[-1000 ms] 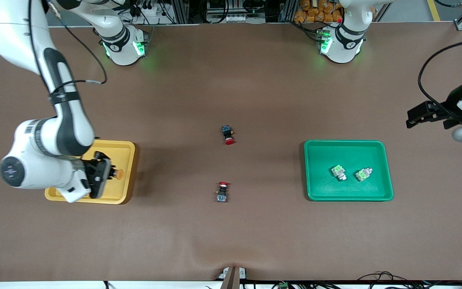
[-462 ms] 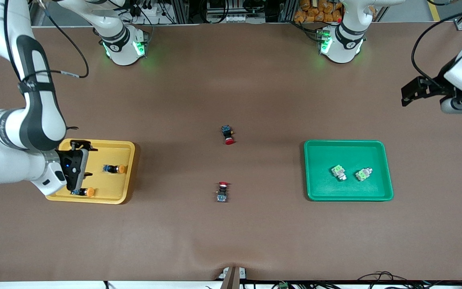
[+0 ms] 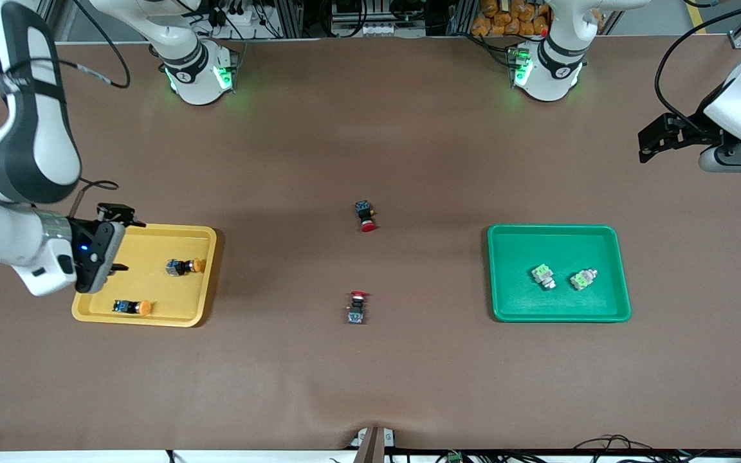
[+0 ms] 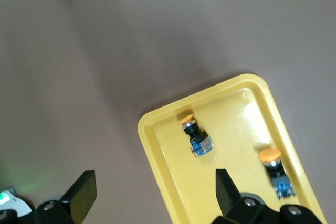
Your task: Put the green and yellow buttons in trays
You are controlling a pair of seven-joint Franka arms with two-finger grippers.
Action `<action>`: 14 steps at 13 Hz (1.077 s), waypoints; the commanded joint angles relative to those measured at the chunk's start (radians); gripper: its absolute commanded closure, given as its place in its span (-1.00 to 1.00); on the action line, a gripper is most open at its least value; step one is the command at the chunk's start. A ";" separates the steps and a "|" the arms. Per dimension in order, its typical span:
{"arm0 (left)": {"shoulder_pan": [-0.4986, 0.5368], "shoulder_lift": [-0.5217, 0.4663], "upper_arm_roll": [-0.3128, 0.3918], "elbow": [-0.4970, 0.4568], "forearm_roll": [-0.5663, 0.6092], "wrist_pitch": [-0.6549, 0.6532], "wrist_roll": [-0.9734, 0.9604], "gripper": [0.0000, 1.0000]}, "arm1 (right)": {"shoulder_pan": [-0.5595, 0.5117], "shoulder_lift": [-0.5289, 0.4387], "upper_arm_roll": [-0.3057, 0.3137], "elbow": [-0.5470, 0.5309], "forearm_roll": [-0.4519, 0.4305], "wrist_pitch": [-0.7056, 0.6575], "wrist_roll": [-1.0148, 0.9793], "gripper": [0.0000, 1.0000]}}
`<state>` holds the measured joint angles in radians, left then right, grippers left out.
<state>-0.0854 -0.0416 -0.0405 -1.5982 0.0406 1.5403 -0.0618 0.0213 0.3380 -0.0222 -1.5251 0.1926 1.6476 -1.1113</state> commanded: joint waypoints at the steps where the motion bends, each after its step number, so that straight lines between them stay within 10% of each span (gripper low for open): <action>1: -0.002 -0.023 0.011 -0.011 -0.012 0.003 0.010 -1.00 | -0.006 -0.144 0.001 -0.124 0.004 0.008 0.143 -1.00; 8: 0.033 -0.023 0.019 -0.003 -0.004 -0.011 -0.004 -1.00 | -0.012 -0.254 -0.139 -0.145 -0.041 -0.042 0.448 -1.00; 14: 0.064 -0.026 0.017 0.000 -0.015 -0.011 0.000 -1.00 | -0.033 -0.355 -0.062 -0.138 -0.137 -0.094 0.914 -1.00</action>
<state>-0.0292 -0.0490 -0.0223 -1.5977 0.0407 1.5400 -0.0633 0.0097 0.0596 -0.1359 -1.6371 0.0919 1.5797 -0.3282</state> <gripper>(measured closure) 0.000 0.000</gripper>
